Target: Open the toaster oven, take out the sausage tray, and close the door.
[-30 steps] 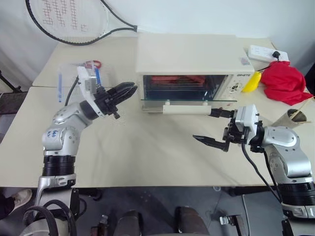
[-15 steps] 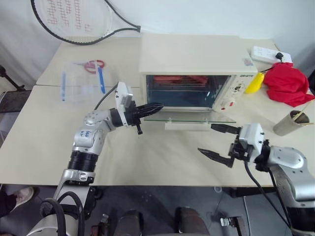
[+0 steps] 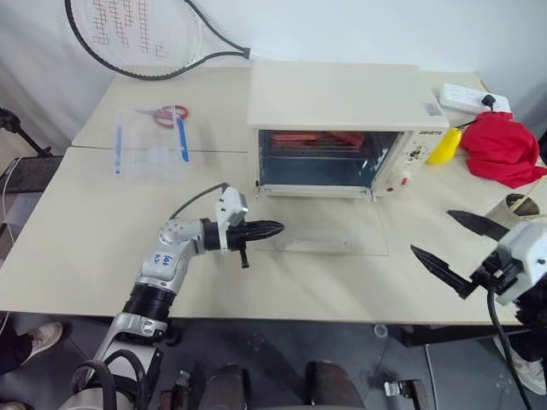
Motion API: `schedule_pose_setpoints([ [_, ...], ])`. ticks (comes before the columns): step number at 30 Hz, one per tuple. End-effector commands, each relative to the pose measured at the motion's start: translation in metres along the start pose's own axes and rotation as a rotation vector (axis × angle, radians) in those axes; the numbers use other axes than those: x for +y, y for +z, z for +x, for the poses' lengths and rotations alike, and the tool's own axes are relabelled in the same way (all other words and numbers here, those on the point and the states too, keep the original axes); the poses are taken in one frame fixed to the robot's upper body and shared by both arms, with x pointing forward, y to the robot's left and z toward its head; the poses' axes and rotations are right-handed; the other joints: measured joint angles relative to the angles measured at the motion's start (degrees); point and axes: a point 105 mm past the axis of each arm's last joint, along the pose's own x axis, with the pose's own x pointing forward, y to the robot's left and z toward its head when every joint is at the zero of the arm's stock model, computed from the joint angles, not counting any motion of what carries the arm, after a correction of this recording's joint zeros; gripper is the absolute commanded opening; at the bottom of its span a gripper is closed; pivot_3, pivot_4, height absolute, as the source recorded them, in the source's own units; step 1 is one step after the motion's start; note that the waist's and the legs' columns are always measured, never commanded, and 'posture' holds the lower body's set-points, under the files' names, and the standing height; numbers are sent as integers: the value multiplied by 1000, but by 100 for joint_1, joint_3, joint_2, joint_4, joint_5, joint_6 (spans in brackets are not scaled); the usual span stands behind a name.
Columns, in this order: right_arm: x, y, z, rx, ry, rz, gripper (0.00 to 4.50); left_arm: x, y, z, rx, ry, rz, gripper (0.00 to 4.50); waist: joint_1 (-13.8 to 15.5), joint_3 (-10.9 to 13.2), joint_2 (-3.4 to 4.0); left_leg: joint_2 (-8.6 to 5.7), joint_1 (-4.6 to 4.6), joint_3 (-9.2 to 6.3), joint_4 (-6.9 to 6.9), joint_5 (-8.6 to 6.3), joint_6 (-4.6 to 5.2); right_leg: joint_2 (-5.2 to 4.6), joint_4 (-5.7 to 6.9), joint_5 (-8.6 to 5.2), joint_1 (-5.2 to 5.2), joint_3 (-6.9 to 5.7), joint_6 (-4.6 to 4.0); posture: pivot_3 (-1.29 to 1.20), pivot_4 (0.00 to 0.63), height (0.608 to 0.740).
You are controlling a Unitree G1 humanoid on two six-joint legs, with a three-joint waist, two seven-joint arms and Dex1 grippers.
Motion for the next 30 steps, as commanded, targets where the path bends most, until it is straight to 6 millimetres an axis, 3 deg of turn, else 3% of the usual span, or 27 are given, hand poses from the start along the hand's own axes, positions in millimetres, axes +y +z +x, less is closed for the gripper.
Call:
schedule_pose_setpoints([
  [1, 5, 15, 39, -50, 12, -69, 4500, -1, 22, -13, -122, 50, 51, 197, -40, 0, 0, 1, 0, 1, 0, -1, 1, 0, -1, 0, -2, 1, 0, 0, 150, 740],
  [4, 14, 17, 101, 1, 16, -143, 4500, -3, 42, -46, -224, 112, 72, 912, -198, 1, -2, 10, -2, -13, 0, -2, 3, -3, 0, 0, -18, 14, 0, 0, 150, 740],
  [11, 20, 31, 167, -80, -3, -387, 4500, -14, 50, -90, -185, 239, 71, 3015, -230, 0, 0, -1, -23, -57, -11, -1, 0, -16, 12, -5, -36, -14, -9, 0, 150, 740],
  [16, 7, 33, 203, -41, -125, -634, 4500, -21, 50, -113, -187, 347, 62, 4476, -259, 0, -1, -12, -34, -54, 0, -9, 14, -63, 10, -1, -35, -42, -3, 0, 150, 740],
  [21, -1, 28, 228, 26, -184, -812, 4500, -28, 45, -113, -183, 364, 52, 4476, -268, 0, -1, -9, -32, -47, -1, -7, 12, -67, 12, -1, -37, -94, -1, 0, 150, 740],
  [26, -6, 25, 240, 47, -213, -844, 4500, -26, 45, -112, -190, 362, 53, 4476, -290, 0, 0, -10, -32, -46, -2, -6, 11, -76, 13, -1, -37, -131, -2, 0, 150, 740],
  [30, -5, 23, 244, 46, -212, -852, 3574, -26, 46, -110, -191, 349, 55, 4500, -315, 0, 0, -10, -33, -48, -2, -7, 11, -82, 13, 0, -37, -164, -3, 0, 150, 740],
])
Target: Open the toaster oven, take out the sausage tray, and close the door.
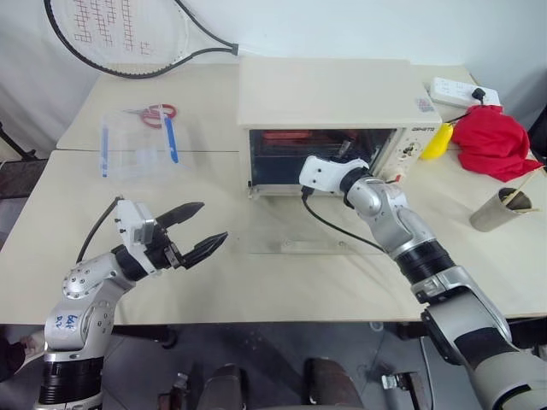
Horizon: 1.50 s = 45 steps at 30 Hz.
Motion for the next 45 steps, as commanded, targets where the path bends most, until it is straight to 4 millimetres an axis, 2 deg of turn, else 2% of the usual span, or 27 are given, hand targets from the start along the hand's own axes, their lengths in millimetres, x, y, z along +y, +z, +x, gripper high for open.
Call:
schedule_pose_setpoints([
  [1, -8, 9, 4, -34, -36, -16, 3249, -4, 12, 4, -39, -35, 37, 4500, -18, 0, 0, 0, 0, 0, 0, 0, 0, 0, 0, 0, 0, -4, 0, 0, 150, 740],
  [10, -12, 9, 9, -37, -46, -47, 218, 2, 15, 21, -65, -80, 21, 4500, -109, 0, 0, -1, 0, -3, -2, 1, -2, 1, 0, 0, 2, -20, -1, 0, 150, 740],
  [11, -13, 12, 9, -48, -43, -51, 44, 3, 16, 23, -70, -83, 21, 4500, -114, 0, 0, 0, 0, -4, -2, 1, -2, 2, 0, 0, 2, -26, -1, 0, 150, 740],
  [23, -20, 23, 4, -110, -46, -85, 29, 9, 30, 53, -124, -192, 35, 4500, -122, 0, -1, -1, -1, -5, -5, 1, -2, 1, 0, 0, 1, -39, -1, 0, 150, 740],
  [25, -22, 27, 3, -136, -39, -95, 29, 14, 40, 72, -164, -221, 46, 4500, -120, 0, -1, -1, -1, -5, -8, 1, -2, 1, 0, 0, 0, -43, -1, 0, 150, 740],
  [27, -23, 29, 2, -145, -35, -100, 29, 18, 46, 83, -189, -234, 53, 4500, -108, 1, -2, -3, -8, -2, 2, 1, -2, 0, 0, 0, 1, -57, -1, 0, 150, 740],
  [35, -24, 35, -2, -176, -18, -128, 29, 32, 52, 94, -204, -210, 71, 4500, -254, 1, -1, 0, -26, 3, -20, 1, -2, -14, 25, 1, -44, -109, -2, 0, 150, 740],
  [37, -23, 37, -9, -191, -12, -123, 29, 34, 53, 94, -210, -203, 64, 4500, -256, 0, -1, -1, -59, -4, 1, 1, -2, -16, 37, 1, -64, -118, -2, 0, 150, 740],
  [45, -6, 59, -42, -241, 42, -90, 29, 33, 48, 94, -189, -217, 40, 4500, -251, 0, -1, 1, -57, -16, 13, 6, -9, -17, 50, 1, -64, -122, -2, 0, 150, 740],
])
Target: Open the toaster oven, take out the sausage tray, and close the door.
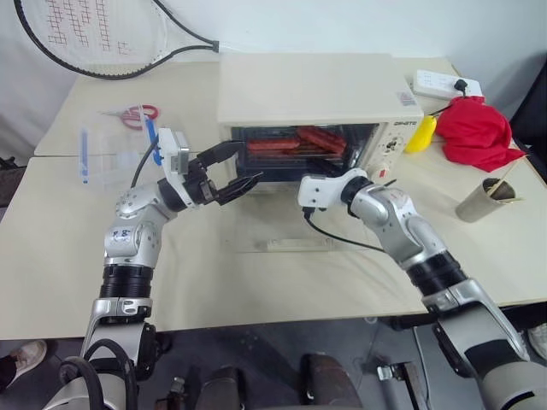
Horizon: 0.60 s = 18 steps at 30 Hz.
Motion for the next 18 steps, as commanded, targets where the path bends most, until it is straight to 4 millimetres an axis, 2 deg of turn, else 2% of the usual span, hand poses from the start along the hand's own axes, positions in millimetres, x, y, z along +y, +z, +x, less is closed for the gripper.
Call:
schedule_pose_setpoints([
  [1, -20, 34, -13, -101, -79, 18, 29, 0, 6, 1, -6, -11, 16, 4500, 1, 0, 0, 0, 0, -1, -1, 0, 0, 1, 0, 0, -1, 0, 0, 0, 150, 740],
  [9, -6, 36, -50, -63, -48, 28, 29, 4, 3, 3, 10, -11, 7, 4500, 45, 0, 0, -2, 0, 1, -1, 0, 0, 1, 3, 0, -1, 0, 0, 0, 150, 740],
  [18, 4, 35, -76, -41, -34, -32, 29, 6, 0, 10, 12, -25, -5, 4500, 206, 0, -1, -3, -1, 54, 18, 1, -1, -1, 3, 1, 1, 1, -2, 0, 150, 740],
])
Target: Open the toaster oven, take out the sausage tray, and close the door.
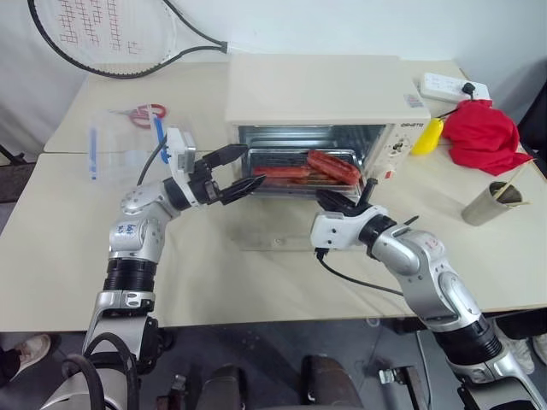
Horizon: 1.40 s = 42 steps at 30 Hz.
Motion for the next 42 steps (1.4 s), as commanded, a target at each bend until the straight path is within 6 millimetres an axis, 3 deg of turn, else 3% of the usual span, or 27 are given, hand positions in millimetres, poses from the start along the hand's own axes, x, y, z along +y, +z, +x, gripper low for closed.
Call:
schedule_pose_setpoints([
  [1, -15, 13, -11, -52, -68, -60, 29, 2, 9, 5, -20, -7, 32, 4500, 25, 0, 0, 0, 0, 1, 3, 0, 0, 0, 0, 0, 1, 0, 0, 0, 150, 740],
  [5, -11, 10, -18, -46, -66, -81, 29, 1, 8, 7, -19, -15, 26, 4500, 113, 0, 0, -1, -1, 3, 8, 0, 0, -1, 0, 1, 2, 1, -2, 0, 150, 740],
  [10, 7, 3, -36, -28, -13, -113, 29, -1, 6, 8, -15, -25, 12, 4500, 157, -1, -2, -2, -3, 3, 12, -1, 1, -1, 0, 2, 3, 1, -3, 0, 150, 740],
  [20, 4, 2, -46, -16, -43, -137, 29, -1, 2, 6, 0, -21, -32, 4500, 161, 0, -2, -1, -4, 3, 23, -1, 1, 0, 4, 4, 6, 1, -7, 0, 150, 740],
  [23, 1, 6, -47, -38, -74, -149, 29, 5, 5, -4, 32, 38, -142, 4500, 152, 0, -2, -1, -4, 2, 24, -1, 2, 0, 5, 4, 6, 1, -7, 0, 150, 740],
  [29, 3, 15, -56, -95, -74, -168, 29, 5, -1, -27, 196, 152, -660, 4500, 139, 0, -2, 1, -3, -5, 23, -1, 1, 0, 12, 4, 6, 2, -7, 0, 150, 740],
  [31, 6, 16, -58, -109, -58, -174, 29, 2, -6, -32, 285, 190, -759, 4500, 148, 0, -2, 2, -4, -16, 25, -1, 1, -1, 13, 4, 6, 2, -7, 0, 150, 740],
  [35, 5, 17, -60, -134, -50, -181, 29, -5, 10, -26, 234, 144, -952, 4500, 185, 0, -5, -2, -4, -55, 35, -1, 1, -4, 16, 4, 13, 2, -7, 0, 150, 740],
  [38, 4, 19, -60, -149, -49, -184, 29, -14, 7, -23, 291, 140, -1015, 4500, 188, 0, -5, -4, -5, -63, 37, -1, 1, -3, 19, 4, 12, 2, -7, 0, 150, 740],
  [42, 4, 23, -60, -173, -43, -189, 29, -15, 4, -20, 243, 128, -1089, 4500, 156, 0, -5, -2, -2, -64, 36, -1, 1, -2, 26, 4, 12, 3, -7, 0, 150, 740],
])
